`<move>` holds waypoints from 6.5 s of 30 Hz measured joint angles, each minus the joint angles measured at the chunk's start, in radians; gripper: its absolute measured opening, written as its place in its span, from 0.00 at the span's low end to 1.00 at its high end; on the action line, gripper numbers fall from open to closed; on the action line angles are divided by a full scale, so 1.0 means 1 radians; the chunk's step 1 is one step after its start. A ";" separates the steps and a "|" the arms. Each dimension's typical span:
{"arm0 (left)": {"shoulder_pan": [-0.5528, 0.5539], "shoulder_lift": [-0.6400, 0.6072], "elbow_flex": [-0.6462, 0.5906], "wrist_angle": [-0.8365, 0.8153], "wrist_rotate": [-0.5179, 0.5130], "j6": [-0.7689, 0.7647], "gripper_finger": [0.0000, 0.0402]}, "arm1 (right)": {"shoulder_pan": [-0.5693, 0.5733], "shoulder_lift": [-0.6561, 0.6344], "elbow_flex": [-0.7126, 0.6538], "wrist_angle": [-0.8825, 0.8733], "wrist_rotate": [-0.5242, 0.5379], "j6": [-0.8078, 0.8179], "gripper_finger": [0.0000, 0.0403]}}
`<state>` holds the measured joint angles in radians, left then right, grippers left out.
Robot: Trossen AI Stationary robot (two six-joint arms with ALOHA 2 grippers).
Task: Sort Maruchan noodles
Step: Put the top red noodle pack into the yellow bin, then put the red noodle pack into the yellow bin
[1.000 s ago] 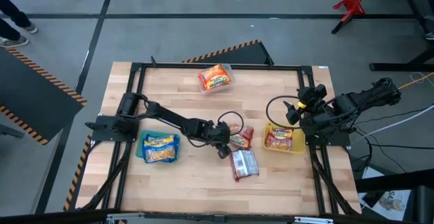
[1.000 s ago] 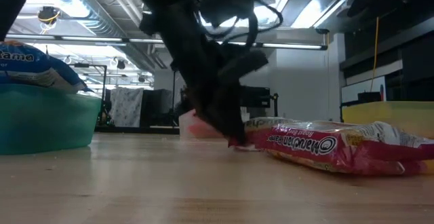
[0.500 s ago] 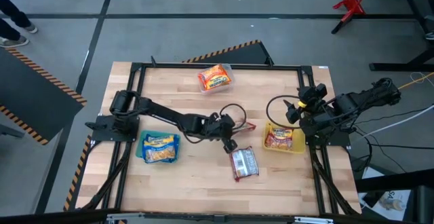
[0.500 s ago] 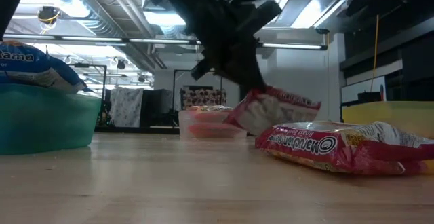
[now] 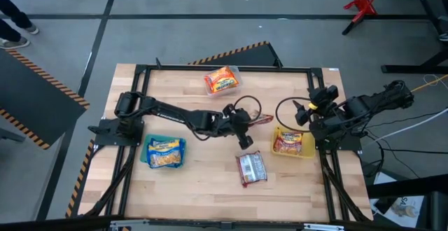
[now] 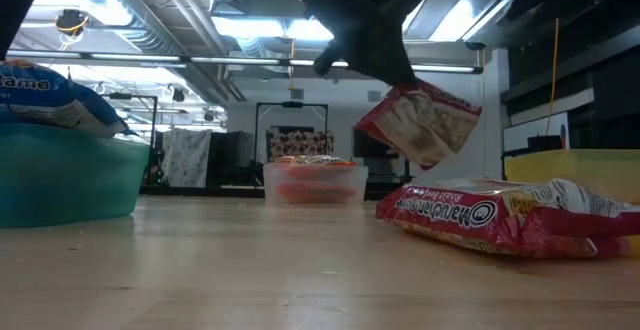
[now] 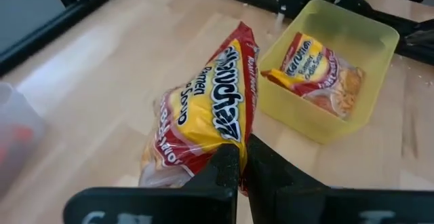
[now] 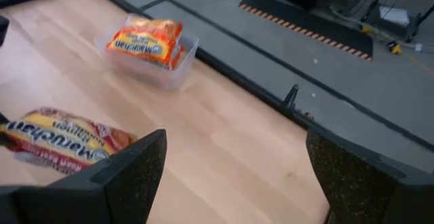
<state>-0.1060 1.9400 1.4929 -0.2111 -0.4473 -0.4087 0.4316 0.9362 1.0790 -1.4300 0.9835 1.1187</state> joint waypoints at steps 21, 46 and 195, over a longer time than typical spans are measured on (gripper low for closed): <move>0.030 0.052 0.003 0.399 0.068 0.272 0.01 | 0.000 -0.074 0.001 0.017 0.146 0.013 0.84; 0.043 0.154 0.058 0.513 0.175 0.388 0.01 | 0.000 -0.516 0.047 0.016 0.230 -0.159 0.84; -0.137 0.048 0.033 -0.247 0.324 0.488 0.36 | 0.223 -0.268 -0.378 0.701 -0.148 -0.504 0.84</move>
<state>-0.2435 1.9879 1.5264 -0.4576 -0.1234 0.0793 0.6543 0.6678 0.7014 -0.7293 0.8356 0.6150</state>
